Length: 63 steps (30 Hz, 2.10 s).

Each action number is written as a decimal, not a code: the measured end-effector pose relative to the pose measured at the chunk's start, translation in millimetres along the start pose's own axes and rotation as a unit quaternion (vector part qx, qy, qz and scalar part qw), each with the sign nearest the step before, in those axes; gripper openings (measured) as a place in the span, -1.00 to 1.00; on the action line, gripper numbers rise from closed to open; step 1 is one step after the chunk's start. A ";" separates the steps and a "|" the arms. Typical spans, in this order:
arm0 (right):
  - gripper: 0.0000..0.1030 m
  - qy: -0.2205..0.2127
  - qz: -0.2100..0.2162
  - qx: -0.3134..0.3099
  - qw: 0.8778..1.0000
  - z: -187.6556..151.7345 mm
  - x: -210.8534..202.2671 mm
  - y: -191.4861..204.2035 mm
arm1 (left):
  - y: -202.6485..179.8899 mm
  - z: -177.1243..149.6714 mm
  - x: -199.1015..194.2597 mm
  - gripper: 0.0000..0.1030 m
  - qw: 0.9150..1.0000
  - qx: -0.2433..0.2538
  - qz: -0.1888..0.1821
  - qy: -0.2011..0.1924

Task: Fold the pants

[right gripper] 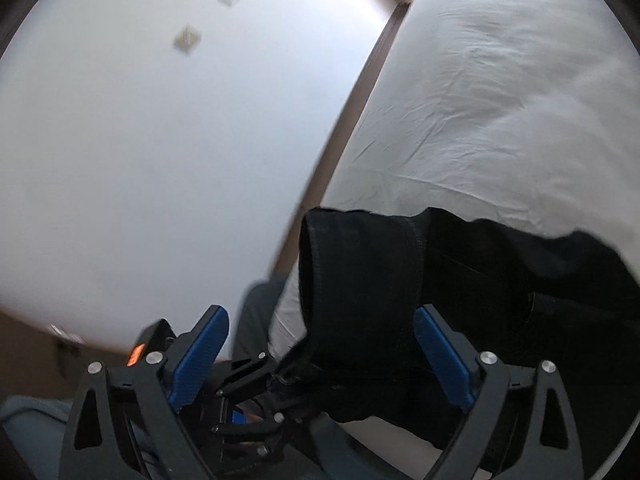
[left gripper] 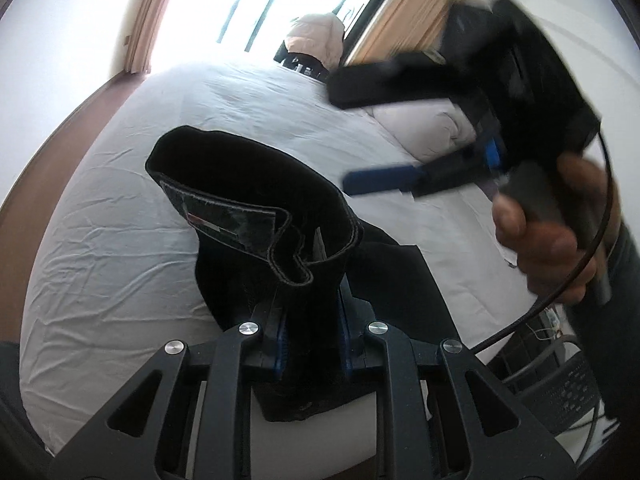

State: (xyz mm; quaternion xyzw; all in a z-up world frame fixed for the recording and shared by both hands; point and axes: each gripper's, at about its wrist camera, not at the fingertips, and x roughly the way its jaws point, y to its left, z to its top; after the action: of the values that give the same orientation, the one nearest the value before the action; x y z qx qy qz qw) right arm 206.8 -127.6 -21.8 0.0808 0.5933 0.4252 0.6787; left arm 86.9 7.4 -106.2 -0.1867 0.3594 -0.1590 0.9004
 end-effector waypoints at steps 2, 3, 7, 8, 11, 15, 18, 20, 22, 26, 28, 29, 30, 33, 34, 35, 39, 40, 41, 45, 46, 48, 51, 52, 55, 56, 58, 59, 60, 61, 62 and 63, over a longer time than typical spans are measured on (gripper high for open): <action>0.87 0.025 -0.029 -0.024 0.999 6.0 9.1 15.6 | -1.2 -3.6 0.0 -0.65 1.000 0.005 0.000 -0.002; 0.87 0.034 -0.041 -0.030 0.998 5.0 10.7 17.5 | 0.2 -3.4 0.4 -0.65 1.000 0.004 -0.002 -0.004; 0.87 0.043 -0.051 -0.034 0.997 11.5 13.5 21.4 | -1.9 -1.7 -5.6 -0.66 1.000 0.004 -0.002 -0.008; 0.87 0.043 -0.050 -0.033 0.997 12.4 12.3 20.9 | -6.0 -0.5 -4.7 -0.66 1.000 0.008 -0.003 -0.007; 0.87 0.051 -0.065 -0.030 0.996 11.0 6.1 12.6 | -35.5 2.8 8.8 -0.66 0.999 0.042 -0.018 -0.003; 0.87 0.057 -0.105 -0.007 0.993 -4.9 -28.3 -26.7 | -102.3 -3.2 46.5 -0.66 0.989 0.143 -0.042 0.013; 0.86 0.044 -0.120 0.026 0.991 -22.2 -60.2 -70.6 | -146.2 -14.6 73.6 -0.67 0.978 0.193 -0.074 0.039; 0.75 0.031 -0.119 0.056 0.991 -41.4 -83.2 -107.8 | -165.4 -23.1 85.8 -0.67 0.971 0.217 -0.088 0.052; 0.49 0.026 -0.118 0.083 0.989 -60.5 -95.6 -142.7 | -173.7 -31.1 98.6 -0.67 0.967 0.229 -0.091 0.071; 0.27 0.000 -0.091 0.138 0.986 -96.7 -106.7 -201.2 | -178.8 -43.6 123.3 -0.67 0.963 0.233 -0.082 0.110; -0.05 -0.016 -0.079 0.148 0.986 -106.6 -109.3 -213.0 | -184.2 -49.3 133.9 -0.67 0.959 0.241 -0.076 0.125; -0.18 -0.021 -0.077 0.146 0.986 -110.1 -109.0 -216.6 | -186.2 -50.8 138.0 -0.67 0.958 0.244 -0.074 0.130; -0.34 -0.022 -0.079 0.140 0.987 -111.8 -107.1 -218.6 | -188.7 -52.3 142.6 -0.67 0.957 0.246 -0.071 0.136; -0.52 -0.025 -0.090 0.124 0.988 -112.1 -99.2 -224.1 | -193.9 -53.9 153.4 -0.67 0.956 0.248 -0.064 0.145; -0.55 -0.031 -0.090 0.121 0.988 -112.7 -98.9 -227.9 | -197.2 -55.5 156.1 -0.67 0.955 0.250 -0.063 0.145; -0.57 -0.035 -0.089 0.120 0.988 -113.4 -100.3 -229.7 | -199.7 -55.7 158.5 -0.67 0.955 0.251 -0.062 0.147; -0.63 -0.050 -0.084 0.124 0.987 -118.3 -109.9 -239.6 | -213.7 -57.2 168.9 -0.67 0.951 0.266 -0.064 0.144; -0.64 -0.055 -0.085 0.125 0.987 -120.2 -114.2 -242.6 | -219.3 -58.2 168.1 -0.67 0.950 0.271 -0.065 0.143; -0.64 -0.058 -0.085 0.125 0.987 -121.9 -117.5 -243.7 | -223.2 -58.0 170.0 -0.67 0.949 0.275 -0.067 0.142; -0.67 -0.071 -0.093 0.130 0.985 -128.1 -129.2 -252.3 | -240.2 -59.2 183.4 -0.67 0.945 0.284 -0.074 0.147; -0.68 -0.074 -0.094 0.133 0.984 -129.4 -132.3 -254.8 | -243.7 -60.1 186.3 -0.67 0.944 0.285 -0.076 0.147; -0.69 -0.082 -0.096 0.139 0.982 -132.5 -135.9 -259.4 | -249.4 -63.5 195.4 -0.67 0.941 0.293 -0.078 0.149; -0.70 -0.087 -0.094 0.151 0.980 -139.7 -134.1 -271.1 | -247.7 -70.3 211.8 -0.67 0.938 0.297 -0.079 0.160; -0.71 -0.085 -0.097 0.156 0.979 -144.1 -129.2 -277.7 | -247.2 -74.2 217.5 -0.67 0.937 0.297 -0.079 0.166; -0.71 -0.093 -0.087 0.182 0.975 -156.5 -119.2 -295.7 | -246.4 -89.0 236.9 -0.67 0.932 0.302 -0.082 0.182; -0.71 -0.099 -0.082 0.188 0.974 -160.5 -118.1 -299.5 | -245.5 -92.4 241.3 -0.67 0.931 0.305 -0.084 0.184; -0.70 -0.112 -0.071 0.199 0.971 -169.1 -115.6 -307.1 | -245.5 -96.3 247.5 -0.66 0.927 0.311 -0.087 0.190; -0.68 -0.115 -0.065 0.204 0.970 -172.1 -113.9 -310.1 | -246.1 -97.5 249.5 -0.64 0.926 0.314 -0.089 0.192; -0.54 -0.115 -0.058 0.211 0.969 -175.0 -112.2 -313.7 | -245.7 -97.0 249.8 -0.62 0.925 0.312 -0.094 0.195; -0.39 -0.117 -0.044 0.230 0.965 -179.0 -110.9 -320.1 | -246.0 -97.2 250.4 -0.59 0.926 0.305 -0.099 0.200; -0.35 -0.123 -0.027 0.245 0.961 -182.5 -112.4 -325.0 | -244.2 -95.8 249.0 -0.55 0.927 0.294 -0.106 0.206; -0.19 -0.128 -0.015 0.257 0.958 -186.0 -115.5 -327.7 | -238.2 -90.0 242.0 -0.50 0.929 0.279 -0.116 0.213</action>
State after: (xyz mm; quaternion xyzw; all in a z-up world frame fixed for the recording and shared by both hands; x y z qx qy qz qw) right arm 209.5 -483.7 -190.7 0.2975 0.5916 0.2344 0.7118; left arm 154.3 -323.9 -201.6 0.0701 0.4594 -0.3919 0.7940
